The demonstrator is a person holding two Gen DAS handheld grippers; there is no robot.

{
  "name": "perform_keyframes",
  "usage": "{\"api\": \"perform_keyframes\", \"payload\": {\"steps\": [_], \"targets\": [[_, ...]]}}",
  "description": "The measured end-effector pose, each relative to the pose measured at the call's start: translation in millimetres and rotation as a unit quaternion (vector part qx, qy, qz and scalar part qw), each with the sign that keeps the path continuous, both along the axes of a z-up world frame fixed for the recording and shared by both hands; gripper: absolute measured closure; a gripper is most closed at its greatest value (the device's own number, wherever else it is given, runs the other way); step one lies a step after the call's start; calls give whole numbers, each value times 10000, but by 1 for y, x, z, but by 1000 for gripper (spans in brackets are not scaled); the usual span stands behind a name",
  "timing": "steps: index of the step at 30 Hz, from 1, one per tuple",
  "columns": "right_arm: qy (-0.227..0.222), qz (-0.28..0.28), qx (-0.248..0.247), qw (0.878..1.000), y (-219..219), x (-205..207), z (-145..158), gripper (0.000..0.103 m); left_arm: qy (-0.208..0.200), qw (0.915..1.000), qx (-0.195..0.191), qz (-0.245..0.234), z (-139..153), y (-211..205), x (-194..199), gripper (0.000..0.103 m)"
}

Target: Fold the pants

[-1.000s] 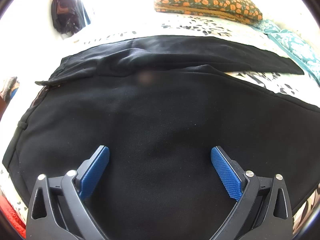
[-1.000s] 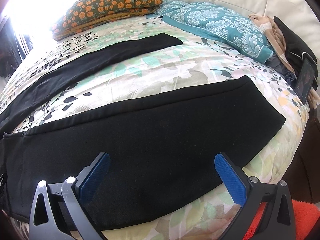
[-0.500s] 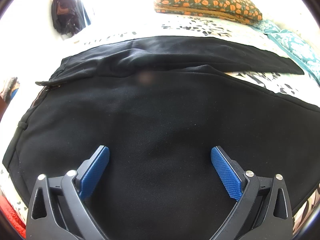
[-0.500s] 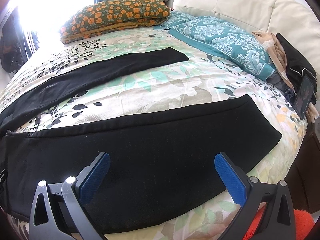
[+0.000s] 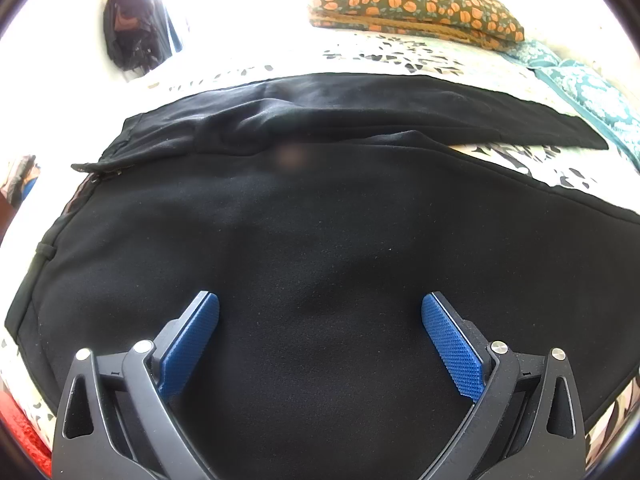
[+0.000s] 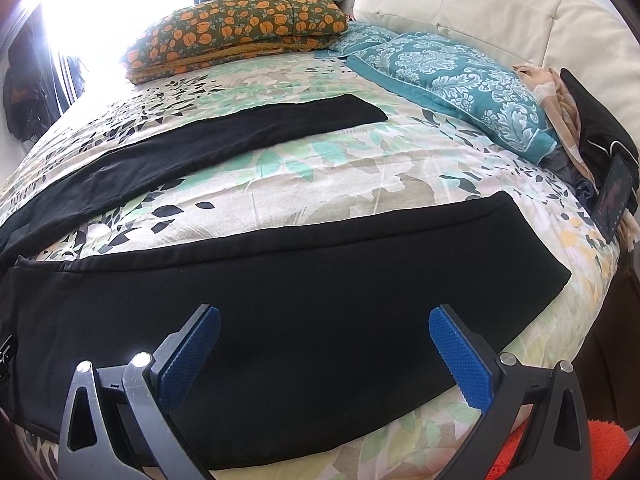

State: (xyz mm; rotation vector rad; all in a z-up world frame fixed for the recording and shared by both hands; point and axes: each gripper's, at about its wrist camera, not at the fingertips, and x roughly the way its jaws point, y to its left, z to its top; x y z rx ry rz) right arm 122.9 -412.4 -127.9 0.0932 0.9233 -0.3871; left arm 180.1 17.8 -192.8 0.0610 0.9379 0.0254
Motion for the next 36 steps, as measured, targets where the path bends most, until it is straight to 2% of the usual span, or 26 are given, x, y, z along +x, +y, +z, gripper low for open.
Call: {"api": "perform_keyframes", "payload": {"steps": [3,7,8,11,13,16,19,22,25,26,27,28,31,36], "targets": [[-3,31,6,10000,1,0,0,0,67,10000,-12,8,1,0,1,1],[-89,81,214,9997,-5,-1,8,0,704,9975,-83,-23,17,3,22,3],[-143,84,381,9991,-10,-1,12,0,695,9975,-112,-28,26,5,28,3],[-217,132,946,9952,-35,16,22,0,163,9995,-285,-26,65,10,51,2],[-220,247,971,9947,-50,43,28,0,-81,9992,-378,-33,87,11,80,2],[-223,467,909,9945,-80,98,38,0,-75,9991,-429,-10,99,9,138,2],[-130,698,712,9949,-111,169,40,0,34,9993,-324,207,88,6,197,2],[187,718,821,9939,-143,243,28,0,493,9974,-232,466,50,6,249,2],[444,429,965,9934,-173,304,13,0,1017,9924,-140,673,2,14,274,1],[473,329,1018,9931,-182,320,8,0,1065,9921,-163,645,-12,15,271,1],[492,236,1059,9929,-190,335,3,0,717,9958,-172,548,-10,16,267,1],[505,161,1085,9927,-197,348,-1,0,608,9968,-120,497,-12,14,258,1],[689,114,1207,9902,-211,386,-18,0,412,9980,-81,465,-12,11,251,1],[1181,72,1010,9878,-216,419,-57,0,199,9988,51,453,-15,8,248,1]]}}
